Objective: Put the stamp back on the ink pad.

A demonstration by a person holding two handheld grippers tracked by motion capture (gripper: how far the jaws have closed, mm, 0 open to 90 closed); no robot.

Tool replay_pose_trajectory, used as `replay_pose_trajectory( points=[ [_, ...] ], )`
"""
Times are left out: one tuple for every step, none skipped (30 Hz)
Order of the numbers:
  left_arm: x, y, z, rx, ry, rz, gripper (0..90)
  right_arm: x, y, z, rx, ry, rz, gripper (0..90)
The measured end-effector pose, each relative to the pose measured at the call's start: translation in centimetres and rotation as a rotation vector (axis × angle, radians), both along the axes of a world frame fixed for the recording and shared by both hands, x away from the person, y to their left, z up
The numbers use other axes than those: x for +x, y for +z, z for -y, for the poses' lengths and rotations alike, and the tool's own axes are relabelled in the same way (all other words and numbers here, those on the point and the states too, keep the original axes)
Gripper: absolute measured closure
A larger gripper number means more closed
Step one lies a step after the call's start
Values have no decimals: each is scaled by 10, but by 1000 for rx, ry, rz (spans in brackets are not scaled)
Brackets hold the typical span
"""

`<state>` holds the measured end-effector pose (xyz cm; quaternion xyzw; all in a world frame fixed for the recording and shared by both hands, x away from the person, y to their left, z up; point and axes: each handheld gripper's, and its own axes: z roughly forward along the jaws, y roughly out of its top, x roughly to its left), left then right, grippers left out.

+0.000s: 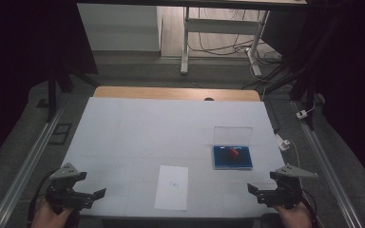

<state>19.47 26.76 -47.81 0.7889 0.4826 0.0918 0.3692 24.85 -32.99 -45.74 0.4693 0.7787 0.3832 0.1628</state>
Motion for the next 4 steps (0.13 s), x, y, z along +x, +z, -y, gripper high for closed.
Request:
replay_pose_trajectory(
  points=[
    [0, 0, 0, 1, -1, 0, 19, 0, 0, 0, -2, -5, -2, 0],
    [0, 0, 0, 1, -1, 0, 19, 0, 0, 0, -3, -5, -2, 0],
    [1, 0, 0, 1, -3, 2, 19, 1, 0, 0, -6, -6, -10, 0],
    [1, 0, 1, 1, -3, 1, 19, 1, -1, 0, -11, -8, -11, 0]
  ],
)
